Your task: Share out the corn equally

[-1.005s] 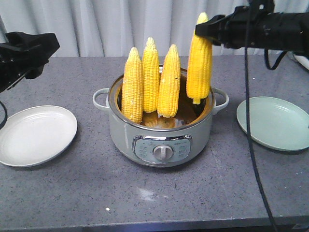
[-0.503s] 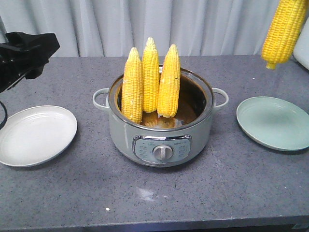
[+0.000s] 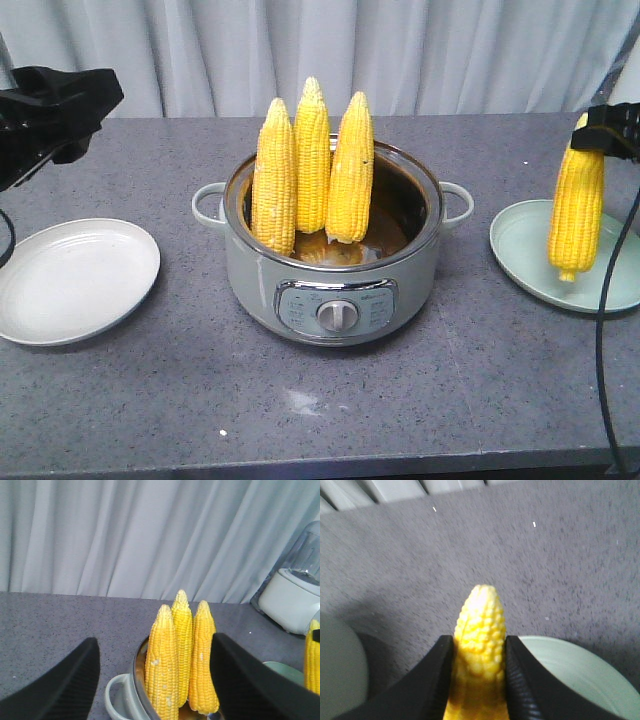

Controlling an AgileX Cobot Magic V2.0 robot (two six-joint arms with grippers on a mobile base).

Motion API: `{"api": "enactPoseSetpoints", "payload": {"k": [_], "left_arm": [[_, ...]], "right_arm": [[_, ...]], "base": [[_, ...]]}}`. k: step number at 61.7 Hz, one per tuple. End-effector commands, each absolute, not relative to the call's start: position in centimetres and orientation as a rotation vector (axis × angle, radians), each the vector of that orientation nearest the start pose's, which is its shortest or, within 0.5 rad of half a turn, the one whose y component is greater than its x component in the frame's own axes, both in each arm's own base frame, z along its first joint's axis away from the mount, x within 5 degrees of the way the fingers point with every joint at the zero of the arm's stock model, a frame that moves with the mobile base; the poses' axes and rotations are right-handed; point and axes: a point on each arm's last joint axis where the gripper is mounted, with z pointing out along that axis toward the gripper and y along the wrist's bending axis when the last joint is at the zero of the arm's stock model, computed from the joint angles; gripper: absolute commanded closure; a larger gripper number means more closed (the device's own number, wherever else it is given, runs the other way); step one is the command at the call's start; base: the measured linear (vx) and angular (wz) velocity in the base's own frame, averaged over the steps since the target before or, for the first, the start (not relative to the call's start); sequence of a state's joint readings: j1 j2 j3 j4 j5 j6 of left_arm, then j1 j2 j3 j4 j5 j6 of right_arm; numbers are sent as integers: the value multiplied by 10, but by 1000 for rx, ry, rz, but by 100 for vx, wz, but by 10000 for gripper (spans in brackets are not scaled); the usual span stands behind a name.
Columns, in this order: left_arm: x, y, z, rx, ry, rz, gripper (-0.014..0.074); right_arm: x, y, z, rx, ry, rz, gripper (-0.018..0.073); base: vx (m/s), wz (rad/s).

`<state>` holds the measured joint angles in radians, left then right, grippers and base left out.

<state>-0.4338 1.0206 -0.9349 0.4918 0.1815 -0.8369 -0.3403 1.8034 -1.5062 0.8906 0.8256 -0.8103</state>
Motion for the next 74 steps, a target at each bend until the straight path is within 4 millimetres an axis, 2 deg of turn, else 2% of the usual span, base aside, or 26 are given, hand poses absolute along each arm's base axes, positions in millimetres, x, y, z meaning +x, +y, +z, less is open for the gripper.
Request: {"api": "enactPoseSetpoints", "payload": {"k": [1, 14, 23, 34, 41, 48, 61, 74], "left_arm": [[204, -89, 411, 28, 1663, -551, 132], [204, -89, 411, 28, 1663, -551, 132], [203, -90, 411, 25, 1659, -561, 132], [208, -93, 413, 33, 1644, -573, 132], [219, -97, 421, 24, 1652, -563, 132], [233, -101, 432, -1, 1674, -535, 132], [261, -108, 446, -56, 1771, -480, 132], [293, -135, 446, 48, 1902, -545, 132]], "right_arm": [[400, -89, 320, -12, 2190, 446, 566], [409, -94, 300, 16, 2224, 441, 548], [411, -94, 295, -9, 2233, 437, 479], [411, -94, 295, -9, 2232, 440, 284], [411, -94, 295, -6, 2229, 444, 141], [411, -94, 296, 4, 2227, 446, 48], [410, -94, 300, 26, 2218, 447, 24], [399, -90, 325, 20, 2162, 436, 26]], "base": [[0, 0], [0, 0], [0, 0], [0, 0], [0, 0], [0, 0], [0, 0], [0, 0]]}}
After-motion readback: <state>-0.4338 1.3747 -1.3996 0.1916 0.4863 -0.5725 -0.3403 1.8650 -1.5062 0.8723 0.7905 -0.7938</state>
